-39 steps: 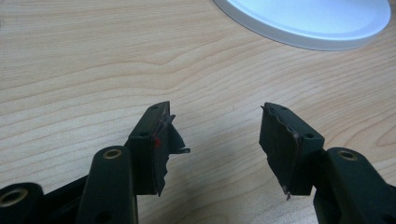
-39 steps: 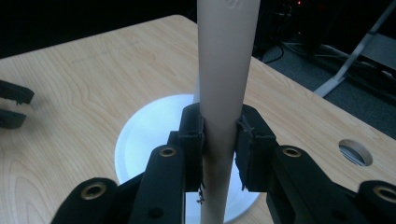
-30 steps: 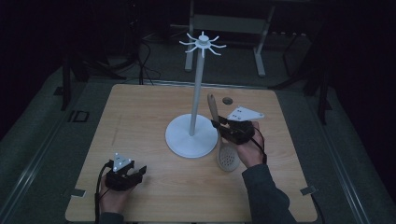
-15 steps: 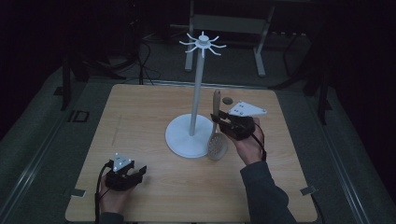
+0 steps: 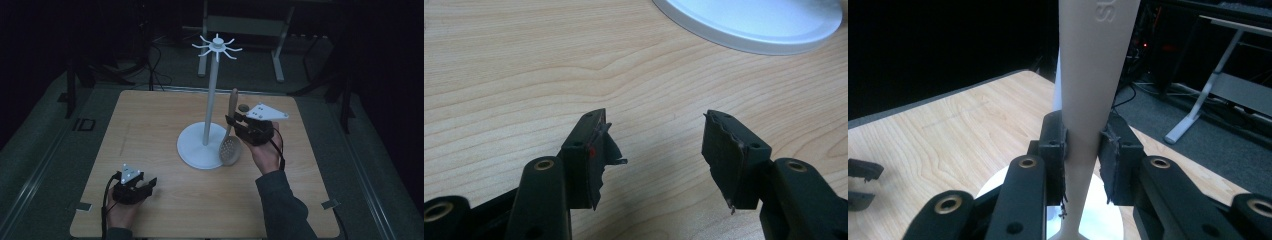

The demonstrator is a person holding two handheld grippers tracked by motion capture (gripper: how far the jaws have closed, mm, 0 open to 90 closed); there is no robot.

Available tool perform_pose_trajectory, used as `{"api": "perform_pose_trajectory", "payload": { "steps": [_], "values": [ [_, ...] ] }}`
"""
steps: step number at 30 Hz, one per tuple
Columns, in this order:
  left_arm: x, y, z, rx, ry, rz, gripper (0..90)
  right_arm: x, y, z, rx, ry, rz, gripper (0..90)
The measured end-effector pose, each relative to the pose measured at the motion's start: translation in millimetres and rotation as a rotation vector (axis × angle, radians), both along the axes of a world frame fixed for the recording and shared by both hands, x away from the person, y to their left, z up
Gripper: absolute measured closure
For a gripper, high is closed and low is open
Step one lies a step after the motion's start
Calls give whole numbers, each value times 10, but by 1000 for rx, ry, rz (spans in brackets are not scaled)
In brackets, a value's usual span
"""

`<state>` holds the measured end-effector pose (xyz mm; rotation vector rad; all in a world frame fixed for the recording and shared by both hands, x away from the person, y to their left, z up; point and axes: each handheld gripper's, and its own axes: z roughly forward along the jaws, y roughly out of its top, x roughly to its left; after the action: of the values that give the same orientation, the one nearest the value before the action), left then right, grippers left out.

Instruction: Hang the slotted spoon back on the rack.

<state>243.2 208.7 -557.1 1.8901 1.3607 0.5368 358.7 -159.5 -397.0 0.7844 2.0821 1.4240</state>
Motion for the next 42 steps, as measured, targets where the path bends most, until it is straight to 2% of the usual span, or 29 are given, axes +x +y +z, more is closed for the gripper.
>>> {"api": "perform_pose_trajectory", "payload": {
  "steps": [15,42],
  "values": [
    [-2,3,2,-2,-1,3,441,-7,23,166,28,-37,-12,739],
    [-3,3,4,-2,-1,3,440,-43,21,306,70,-71,-29,738]
  ]
}}
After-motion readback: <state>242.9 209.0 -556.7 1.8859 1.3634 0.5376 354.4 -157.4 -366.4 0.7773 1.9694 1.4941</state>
